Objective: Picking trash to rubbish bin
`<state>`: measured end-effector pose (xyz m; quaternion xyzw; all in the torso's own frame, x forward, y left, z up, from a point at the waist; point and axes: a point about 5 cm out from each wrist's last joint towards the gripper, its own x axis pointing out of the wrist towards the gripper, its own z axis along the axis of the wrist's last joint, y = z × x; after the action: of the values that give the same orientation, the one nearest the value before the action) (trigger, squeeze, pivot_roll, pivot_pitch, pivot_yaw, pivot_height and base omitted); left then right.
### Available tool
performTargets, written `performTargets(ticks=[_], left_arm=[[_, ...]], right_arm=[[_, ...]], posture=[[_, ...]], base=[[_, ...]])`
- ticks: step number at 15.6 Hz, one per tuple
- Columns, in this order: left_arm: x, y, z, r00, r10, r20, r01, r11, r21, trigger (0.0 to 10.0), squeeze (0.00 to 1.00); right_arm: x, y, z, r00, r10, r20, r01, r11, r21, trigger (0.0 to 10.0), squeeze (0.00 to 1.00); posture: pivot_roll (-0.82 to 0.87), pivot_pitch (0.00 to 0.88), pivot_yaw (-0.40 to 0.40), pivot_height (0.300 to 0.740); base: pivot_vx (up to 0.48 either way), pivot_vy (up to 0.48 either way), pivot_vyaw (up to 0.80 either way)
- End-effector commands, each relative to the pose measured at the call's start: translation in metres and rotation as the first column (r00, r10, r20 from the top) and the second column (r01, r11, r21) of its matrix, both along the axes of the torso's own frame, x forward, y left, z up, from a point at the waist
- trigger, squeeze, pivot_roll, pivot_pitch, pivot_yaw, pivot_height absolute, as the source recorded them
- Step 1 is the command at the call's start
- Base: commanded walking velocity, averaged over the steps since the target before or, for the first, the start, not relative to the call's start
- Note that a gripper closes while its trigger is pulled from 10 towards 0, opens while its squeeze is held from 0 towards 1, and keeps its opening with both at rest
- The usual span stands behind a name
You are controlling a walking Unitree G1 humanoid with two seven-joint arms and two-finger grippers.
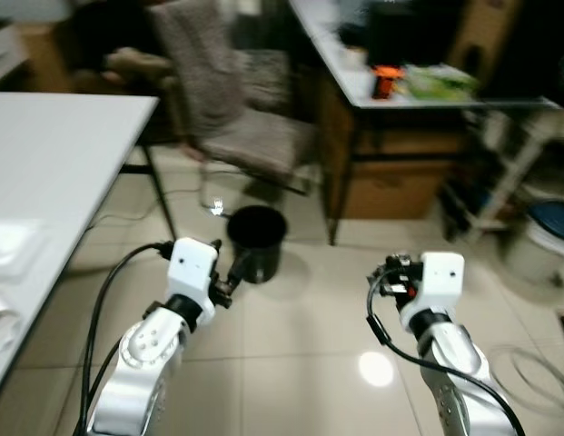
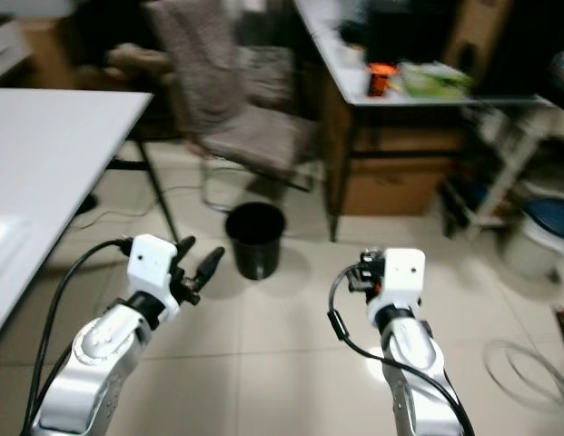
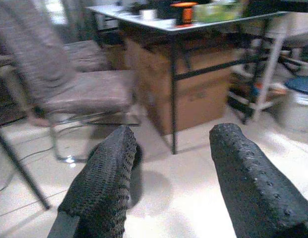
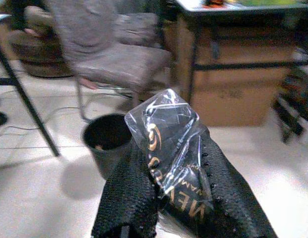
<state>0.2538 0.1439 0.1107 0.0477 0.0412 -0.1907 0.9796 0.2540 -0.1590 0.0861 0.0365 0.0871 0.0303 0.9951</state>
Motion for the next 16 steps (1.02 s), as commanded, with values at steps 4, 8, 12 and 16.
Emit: performTargets(ticks=[4,8,12,16], left_arm=[[0.0,0.006,-0.001,1.0,0.023,0.007,-0.023,1.0,0.018,10.0,0.0],[-0.004,0.006,-0.005,1.0,0.025,-0.001,-0.025,1.0,0.018,10.0,0.0],[-0.008,0.006,-0.006,1.0,0.025,-0.005,-0.025,0.999,0.024,10.0,0.0],[-0.008,0.004,-0.006,1.0,0.004,-0.001,-0.004,0.999,0.038,10.0,0.0]], right_arm=[[-0.001,0.005,-0.004,0.999,0.03,-0.019,-0.03,0.999,0.014,10.0,0.0],[-0.002,0.012,-0.007,0.996,0.081,-0.038,-0.081,0.997,0.003,10.0,0.0],[-0.005,0.009,-0.011,0.997,0.076,-0.034,-0.078,0.994,-0.074,10.0,0.0],[-0.006,0.015,-0.012,0.985,0.168,-0.037,-0.171,0.978,-0.119,10.0,0.0]], posture=[[-0.04,0.03,-0.031,0.74],[-0.04,0.031,-0.04,0.74],[-0.05,0.036,-0.043,0.74],[-0.05,0.041,-0.035,0.74]], base=[[0.433,0.0,0.0],[0.43,0.0,0.0],[0.43,0.0,0.0],[0.432,0.0,0.2]])
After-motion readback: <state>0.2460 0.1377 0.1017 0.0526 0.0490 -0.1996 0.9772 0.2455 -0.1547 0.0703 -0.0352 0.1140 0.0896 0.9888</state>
